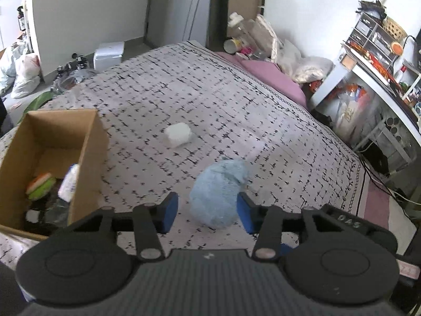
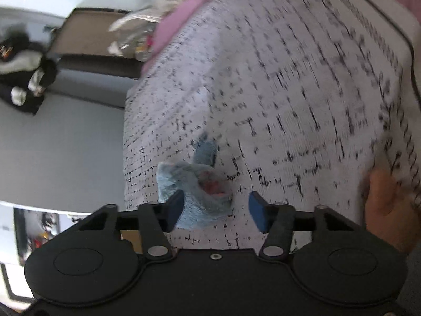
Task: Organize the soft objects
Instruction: 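Move both open tools toward the light-blue fluffy plush on the bed, then grasp the light-blue fluffy plush with the left tool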
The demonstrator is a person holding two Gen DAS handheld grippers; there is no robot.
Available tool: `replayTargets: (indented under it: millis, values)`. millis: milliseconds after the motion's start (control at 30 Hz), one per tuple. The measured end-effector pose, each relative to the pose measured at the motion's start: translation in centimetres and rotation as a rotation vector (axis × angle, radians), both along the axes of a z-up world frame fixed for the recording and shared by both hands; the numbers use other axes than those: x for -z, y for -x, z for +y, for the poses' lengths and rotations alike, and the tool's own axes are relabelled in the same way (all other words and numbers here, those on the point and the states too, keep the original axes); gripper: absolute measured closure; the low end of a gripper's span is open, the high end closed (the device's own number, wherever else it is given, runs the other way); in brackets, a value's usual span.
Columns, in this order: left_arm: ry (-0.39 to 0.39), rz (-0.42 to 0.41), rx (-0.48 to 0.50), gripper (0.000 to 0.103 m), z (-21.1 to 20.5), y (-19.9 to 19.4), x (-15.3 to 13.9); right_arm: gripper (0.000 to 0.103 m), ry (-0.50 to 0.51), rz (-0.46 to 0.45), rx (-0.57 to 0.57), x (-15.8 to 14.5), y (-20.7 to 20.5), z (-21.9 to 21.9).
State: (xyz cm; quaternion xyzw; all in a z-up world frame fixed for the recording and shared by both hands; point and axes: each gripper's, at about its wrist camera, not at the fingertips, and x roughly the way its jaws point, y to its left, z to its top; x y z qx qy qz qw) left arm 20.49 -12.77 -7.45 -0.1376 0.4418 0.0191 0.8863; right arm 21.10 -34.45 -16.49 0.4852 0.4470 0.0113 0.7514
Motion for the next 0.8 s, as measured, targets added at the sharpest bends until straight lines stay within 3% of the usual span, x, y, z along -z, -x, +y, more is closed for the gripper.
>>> replayTargets:
  millis: [233, 500, 800]
  values:
    - [0.006, 0.017, 0.064, 0.056, -2.5, -2.3, 1.4, 0.059, -0.070, 0.060, 0.083, 1.5, -0.3, -0.6]
    - [-0.029, 0.076, 0.114, 0.056, -4.6, -4.7, 4.0, 0.060, -0.045, 0.090, 0.140, 2.2, -0.9, -1.2]
    - [-0.093, 0.099, 0.096, 0.056, -3.4, -5.9, 5.7, 0.060, -0.008, 0.117, 0.124, 3.7, -2.8, 0.0]
